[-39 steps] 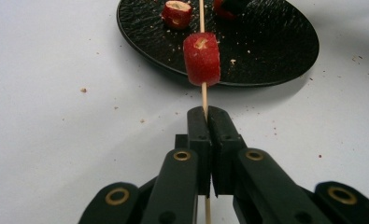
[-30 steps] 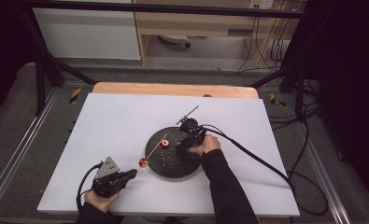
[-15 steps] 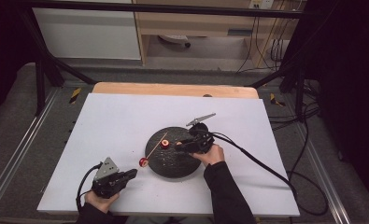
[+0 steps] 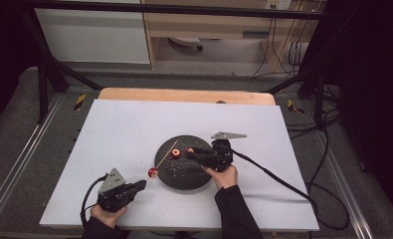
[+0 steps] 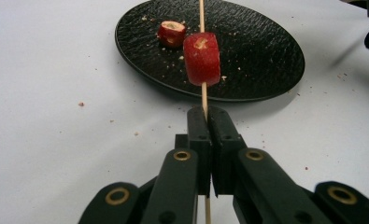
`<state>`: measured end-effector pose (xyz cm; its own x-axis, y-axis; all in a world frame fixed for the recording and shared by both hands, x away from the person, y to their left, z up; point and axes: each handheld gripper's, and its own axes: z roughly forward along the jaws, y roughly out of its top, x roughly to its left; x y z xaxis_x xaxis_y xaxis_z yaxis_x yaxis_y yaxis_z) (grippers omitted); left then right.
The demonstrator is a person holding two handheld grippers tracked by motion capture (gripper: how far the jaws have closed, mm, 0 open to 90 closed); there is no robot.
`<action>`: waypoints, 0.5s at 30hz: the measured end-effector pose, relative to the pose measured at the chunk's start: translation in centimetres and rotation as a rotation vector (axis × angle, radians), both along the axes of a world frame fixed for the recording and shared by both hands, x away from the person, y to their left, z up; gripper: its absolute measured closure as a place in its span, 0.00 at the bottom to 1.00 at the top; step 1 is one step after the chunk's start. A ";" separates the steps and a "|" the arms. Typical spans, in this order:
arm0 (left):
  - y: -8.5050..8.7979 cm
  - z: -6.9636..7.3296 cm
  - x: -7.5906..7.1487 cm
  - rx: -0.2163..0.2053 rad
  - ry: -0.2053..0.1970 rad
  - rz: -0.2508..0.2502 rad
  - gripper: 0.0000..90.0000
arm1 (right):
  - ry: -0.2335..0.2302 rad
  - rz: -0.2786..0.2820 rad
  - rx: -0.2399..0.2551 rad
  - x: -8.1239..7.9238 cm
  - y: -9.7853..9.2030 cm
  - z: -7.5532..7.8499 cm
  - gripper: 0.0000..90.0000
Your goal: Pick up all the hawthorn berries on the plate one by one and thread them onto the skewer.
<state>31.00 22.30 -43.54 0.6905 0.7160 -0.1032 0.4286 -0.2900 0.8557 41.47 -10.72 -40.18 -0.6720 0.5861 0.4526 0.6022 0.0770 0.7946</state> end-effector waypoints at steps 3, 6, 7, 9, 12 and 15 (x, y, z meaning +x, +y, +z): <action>0.0 0.0 -0.1 -0.004 -0.004 0.000 0.98 | -0.006 -0.031 0.047 -0.2 -0.1 -0.4 0.68; 0.0 0.0 -0.1 -0.008 -0.004 0.001 0.98 | -0.019 -0.057 0.081 -0.4 0.0 -0.6 0.68; 0.0 0.0 -0.1 -0.010 -0.004 0.000 0.98 | -0.023 -0.065 0.097 -0.5 0.0 -0.6 0.68; 0.0 0.0 -0.1 -0.013 -0.005 -0.001 0.98 | -0.029 -0.079 0.126 -0.6 0.1 -0.7 0.68; 0.0 0.0 -0.1 -0.015 -0.006 -0.002 0.98 | -0.037 -0.096 0.157 -0.7 0.2 -0.9 0.68; 0.0 0.0 -0.1 -0.021 -0.008 -0.001 0.98 | -0.047 -0.117 0.191 -0.8 0.4 -1.0 0.68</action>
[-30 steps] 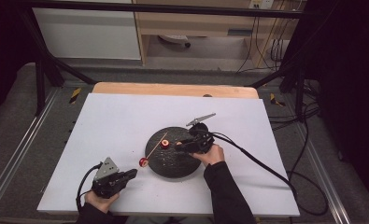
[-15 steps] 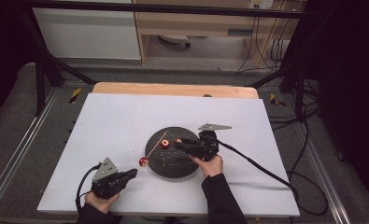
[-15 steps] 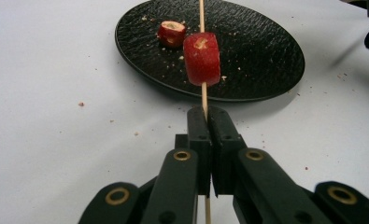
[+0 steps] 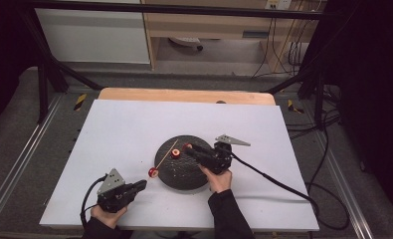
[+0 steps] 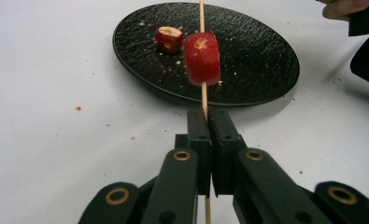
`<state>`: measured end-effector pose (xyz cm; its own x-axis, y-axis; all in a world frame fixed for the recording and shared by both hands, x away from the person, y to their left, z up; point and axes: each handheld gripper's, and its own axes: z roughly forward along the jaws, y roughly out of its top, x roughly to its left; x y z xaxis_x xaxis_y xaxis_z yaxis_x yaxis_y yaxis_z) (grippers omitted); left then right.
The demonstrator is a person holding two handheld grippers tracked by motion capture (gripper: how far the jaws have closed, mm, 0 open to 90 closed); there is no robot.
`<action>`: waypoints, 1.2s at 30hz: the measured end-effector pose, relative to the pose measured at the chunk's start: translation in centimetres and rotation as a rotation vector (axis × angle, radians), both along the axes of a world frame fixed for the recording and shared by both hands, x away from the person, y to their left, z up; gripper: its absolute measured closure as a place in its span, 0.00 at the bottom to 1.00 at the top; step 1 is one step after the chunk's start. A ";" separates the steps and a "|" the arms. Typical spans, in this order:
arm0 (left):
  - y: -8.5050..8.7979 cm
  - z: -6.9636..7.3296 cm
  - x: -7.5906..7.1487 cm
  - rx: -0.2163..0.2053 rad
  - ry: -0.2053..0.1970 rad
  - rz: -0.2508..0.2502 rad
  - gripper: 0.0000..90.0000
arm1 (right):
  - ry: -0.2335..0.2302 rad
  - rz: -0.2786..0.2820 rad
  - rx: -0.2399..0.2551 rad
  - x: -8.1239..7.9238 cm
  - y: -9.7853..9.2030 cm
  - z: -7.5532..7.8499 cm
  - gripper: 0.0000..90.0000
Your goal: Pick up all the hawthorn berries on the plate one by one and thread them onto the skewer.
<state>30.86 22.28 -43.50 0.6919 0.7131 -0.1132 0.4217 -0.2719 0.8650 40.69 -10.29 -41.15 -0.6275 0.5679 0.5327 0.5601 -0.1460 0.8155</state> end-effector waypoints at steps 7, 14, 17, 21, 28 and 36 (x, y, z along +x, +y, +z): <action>0.0 0.1 -0.1 -0.009 -0.010 0.001 0.98 | -0.010 -0.040 0.072 0.0 0.2 0.1 0.68; -0.1 0.1 -0.2 -0.022 -0.010 0.002 0.98 | -0.022 -0.077 0.129 0.3 0.3 0.1 0.68; -0.2 0.1 -0.2 -0.028 -0.013 -0.001 0.98 | -0.023 -0.094 0.152 0.4 0.3 0.1 0.68; -0.4 0.0 -0.3 -0.041 -0.011 0.000 0.98 | -0.031 -0.122 0.188 0.6 0.4 0.0 0.68; -0.7 -0.1 -0.3 -0.049 -0.010 0.002 0.98 | -0.032 -0.153 0.252 1.2 0.4 -0.1 0.68; -1.1 -0.1 -0.3 -0.062 -0.009 -0.003 0.98 | -0.019 -0.181 0.306 1.5 0.7 -0.5 0.68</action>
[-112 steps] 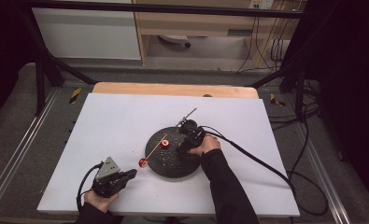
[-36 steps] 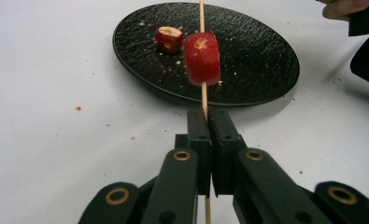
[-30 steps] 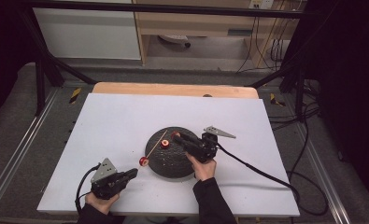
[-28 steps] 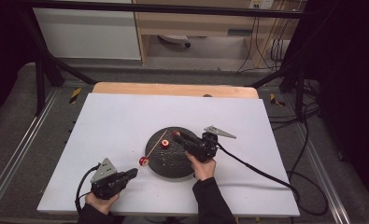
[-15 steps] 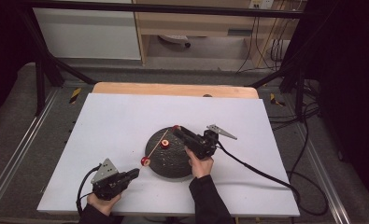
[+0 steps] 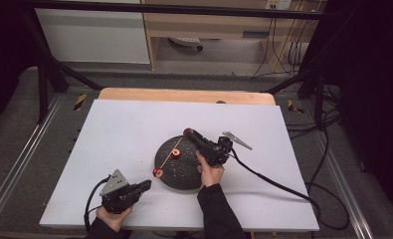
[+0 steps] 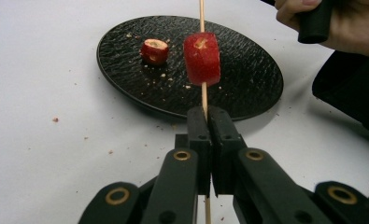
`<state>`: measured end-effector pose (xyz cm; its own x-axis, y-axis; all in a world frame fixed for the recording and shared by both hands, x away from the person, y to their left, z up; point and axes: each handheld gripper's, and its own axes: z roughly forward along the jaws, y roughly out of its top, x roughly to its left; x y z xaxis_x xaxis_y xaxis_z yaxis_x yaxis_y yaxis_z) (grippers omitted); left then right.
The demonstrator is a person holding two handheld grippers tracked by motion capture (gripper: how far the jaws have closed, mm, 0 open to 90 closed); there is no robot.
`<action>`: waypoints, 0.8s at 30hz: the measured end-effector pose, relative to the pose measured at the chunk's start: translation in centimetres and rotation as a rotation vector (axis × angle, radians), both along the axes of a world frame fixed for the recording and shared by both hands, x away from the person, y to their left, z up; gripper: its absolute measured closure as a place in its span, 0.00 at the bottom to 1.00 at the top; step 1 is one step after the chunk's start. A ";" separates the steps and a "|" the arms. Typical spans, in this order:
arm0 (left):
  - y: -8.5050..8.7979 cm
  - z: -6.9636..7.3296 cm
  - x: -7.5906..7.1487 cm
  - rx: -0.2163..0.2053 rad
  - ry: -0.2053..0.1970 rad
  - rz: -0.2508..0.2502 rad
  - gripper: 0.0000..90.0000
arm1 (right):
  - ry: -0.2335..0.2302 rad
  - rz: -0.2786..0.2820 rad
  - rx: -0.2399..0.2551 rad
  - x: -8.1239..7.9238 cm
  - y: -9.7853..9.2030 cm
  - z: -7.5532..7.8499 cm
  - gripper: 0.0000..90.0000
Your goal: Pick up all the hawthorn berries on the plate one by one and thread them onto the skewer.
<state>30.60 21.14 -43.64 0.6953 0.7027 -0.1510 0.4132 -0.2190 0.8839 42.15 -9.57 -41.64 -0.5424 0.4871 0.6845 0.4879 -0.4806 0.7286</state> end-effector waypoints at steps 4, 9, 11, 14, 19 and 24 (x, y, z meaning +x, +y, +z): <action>-0.1 0.0 0.0 -0.012 0.002 -0.002 0.98 | 0.002 -0.009 0.025 0.1 0.1 -0.1 0.68; -0.4 -0.1 0.0 -0.015 0.004 -0.005 0.98 | 0.000 -0.014 0.041 0.1 0.3 0.0 0.68; -0.5 -0.1 0.0 -0.019 0.004 -0.004 0.98 | 0.000 -0.012 0.047 0.2 0.5 0.1 0.68; -0.5 -0.1 0.0 -0.024 0.005 -0.003 0.98 | -0.002 -0.012 0.061 0.2 0.5 0.0 0.68; -0.6 -0.1 0.1 -0.029 0.008 -0.003 0.98 | 0.005 -0.010 0.070 0.2 0.6 -0.1 0.68; -0.7 -0.1 0.1 -0.027 0.009 -0.002 0.98 | 0.010 -0.008 0.077 0.1 0.8 -0.4 0.68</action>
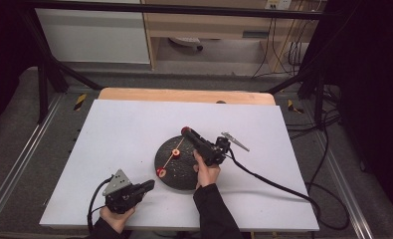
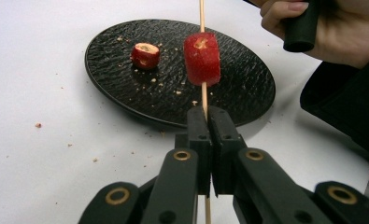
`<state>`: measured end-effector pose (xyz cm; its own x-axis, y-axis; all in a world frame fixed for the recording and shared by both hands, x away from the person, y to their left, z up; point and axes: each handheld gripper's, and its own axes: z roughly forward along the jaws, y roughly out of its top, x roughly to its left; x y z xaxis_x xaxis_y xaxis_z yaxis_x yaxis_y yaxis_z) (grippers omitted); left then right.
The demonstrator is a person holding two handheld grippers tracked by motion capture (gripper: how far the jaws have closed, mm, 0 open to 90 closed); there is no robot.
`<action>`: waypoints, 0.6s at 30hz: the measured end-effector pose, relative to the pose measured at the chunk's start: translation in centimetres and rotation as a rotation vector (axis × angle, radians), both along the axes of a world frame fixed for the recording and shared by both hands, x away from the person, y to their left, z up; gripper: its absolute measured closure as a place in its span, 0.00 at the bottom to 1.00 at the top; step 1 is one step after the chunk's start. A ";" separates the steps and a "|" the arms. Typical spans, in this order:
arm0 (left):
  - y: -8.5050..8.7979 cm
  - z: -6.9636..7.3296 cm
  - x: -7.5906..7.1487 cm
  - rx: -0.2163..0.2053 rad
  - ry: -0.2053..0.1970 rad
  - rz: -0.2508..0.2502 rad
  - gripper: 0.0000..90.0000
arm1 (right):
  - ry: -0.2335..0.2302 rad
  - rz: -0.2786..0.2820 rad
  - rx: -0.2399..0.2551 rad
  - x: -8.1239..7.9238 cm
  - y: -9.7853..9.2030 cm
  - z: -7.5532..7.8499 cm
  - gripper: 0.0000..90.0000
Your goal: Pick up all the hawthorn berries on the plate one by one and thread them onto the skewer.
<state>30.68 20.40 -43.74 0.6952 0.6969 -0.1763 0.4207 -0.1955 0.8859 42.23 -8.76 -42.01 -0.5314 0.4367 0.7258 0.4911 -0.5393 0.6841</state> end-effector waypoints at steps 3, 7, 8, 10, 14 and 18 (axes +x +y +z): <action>0.0 0.0 0.0 -0.003 0.002 0.001 0.98 | 0.000 0.002 0.011 -0.1 0.1 -0.1 0.68; -0.1 0.0 0.0 -0.008 -0.001 0.005 0.98 | -0.003 0.004 0.012 -0.1 0.1 0.0 0.68; -0.1 0.0 0.0 -0.010 0.000 0.007 0.98 | -0.002 0.005 0.015 -0.1 0.1 0.0 0.68; -0.2 0.0 0.0 -0.018 0.005 0.012 0.98 | -0.002 0.007 0.017 -0.2 0.1 0.0 0.68; -0.6 -0.1 0.0 -0.020 0.015 0.028 0.98 | 0.001 0.009 0.022 -0.3 0.2 -0.2 0.68; -1.1 -0.1 -0.1 -0.031 0.026 0.042 0.98 | -0.001 0.004 0.025 -0.3 0.2 -0.2 0.68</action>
